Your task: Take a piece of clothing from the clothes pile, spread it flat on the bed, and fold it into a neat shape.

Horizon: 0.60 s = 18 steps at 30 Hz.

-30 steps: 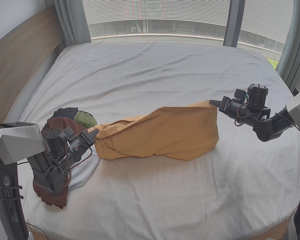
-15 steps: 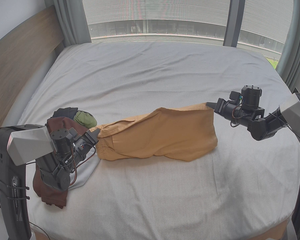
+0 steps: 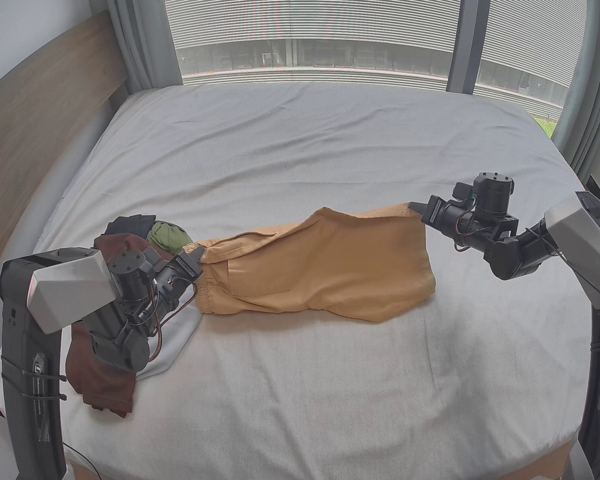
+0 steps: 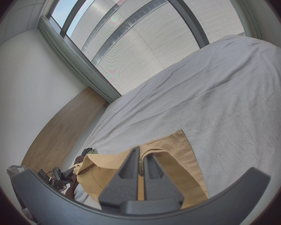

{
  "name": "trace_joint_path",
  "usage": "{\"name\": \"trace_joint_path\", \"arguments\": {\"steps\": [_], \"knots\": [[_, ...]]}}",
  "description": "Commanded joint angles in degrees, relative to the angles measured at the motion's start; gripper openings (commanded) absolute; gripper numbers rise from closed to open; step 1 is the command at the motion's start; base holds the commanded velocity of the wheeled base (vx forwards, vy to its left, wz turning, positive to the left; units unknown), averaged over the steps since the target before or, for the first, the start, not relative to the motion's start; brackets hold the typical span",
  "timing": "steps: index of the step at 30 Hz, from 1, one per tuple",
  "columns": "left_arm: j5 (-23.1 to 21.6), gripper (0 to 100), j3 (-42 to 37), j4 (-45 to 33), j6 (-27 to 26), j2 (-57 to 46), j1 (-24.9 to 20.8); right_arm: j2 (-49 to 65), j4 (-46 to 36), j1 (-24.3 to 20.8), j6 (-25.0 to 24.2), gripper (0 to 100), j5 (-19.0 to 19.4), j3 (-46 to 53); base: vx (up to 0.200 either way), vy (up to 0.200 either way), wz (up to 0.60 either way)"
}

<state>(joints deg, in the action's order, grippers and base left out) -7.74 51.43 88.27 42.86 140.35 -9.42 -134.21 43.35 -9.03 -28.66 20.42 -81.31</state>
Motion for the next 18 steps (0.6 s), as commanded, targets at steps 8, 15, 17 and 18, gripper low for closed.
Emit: {"name": "trace_joint_path", "arguments": {"steps": [8, 15, 17, 18], "knots": [[0.45, 0, 1.39, 0.06, 0.03, 1.77, 0.02, -3.25, 2.18, -0.02, 0.01, 0, -0.47, -2.71, 0.000, 0.000, 0.00], [0.45, 100, 1.30, 0.06, 0.12, 2.12, 0.19, -4.84, 3.67, -0.20, 0.01, 100, -0.12, -4.56, 0.000, 0.000, 0.00], [0.36, 100, 1.74, 0.15, 0.12, 2.38, 0.46, -6.16, 5.69, -0.28, -0.08, 100, -0.38, -5.70, 0.000, 0.000, 0.00], [0.45, 100, 2.44, 0.15, 0.12, 2.38, 0.55, -6.95, 7.19, -0.28, -0.08, 100, -0.38, -6.23, 0.000, 0.000, 0.00]]}}
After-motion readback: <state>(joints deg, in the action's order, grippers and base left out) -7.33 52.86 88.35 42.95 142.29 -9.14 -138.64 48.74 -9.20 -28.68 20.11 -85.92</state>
